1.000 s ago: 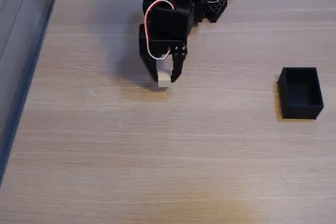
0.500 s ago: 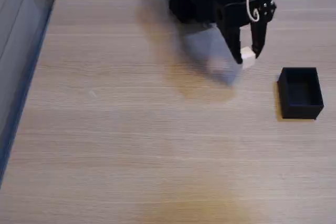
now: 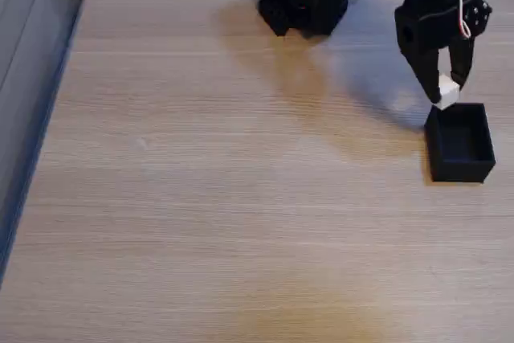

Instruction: Pick a white block and place it in the black box.

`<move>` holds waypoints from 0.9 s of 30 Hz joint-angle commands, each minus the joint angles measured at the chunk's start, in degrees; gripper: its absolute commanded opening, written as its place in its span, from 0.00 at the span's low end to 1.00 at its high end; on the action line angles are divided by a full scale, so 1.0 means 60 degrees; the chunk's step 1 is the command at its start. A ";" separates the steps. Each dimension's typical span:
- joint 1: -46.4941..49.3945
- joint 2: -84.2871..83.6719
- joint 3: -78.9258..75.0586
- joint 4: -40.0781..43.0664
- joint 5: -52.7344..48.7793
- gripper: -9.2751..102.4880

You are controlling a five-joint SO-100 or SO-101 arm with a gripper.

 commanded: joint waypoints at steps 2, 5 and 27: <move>-0.0205 -0.0630 -0.1069 0.0205 0.0337 0.08; -0.0381 -0.1172 -0.1802 0.0439 0.0645 0.08; -0.0059 -0.2007 -0.2959 0.0923 0.0659 0.13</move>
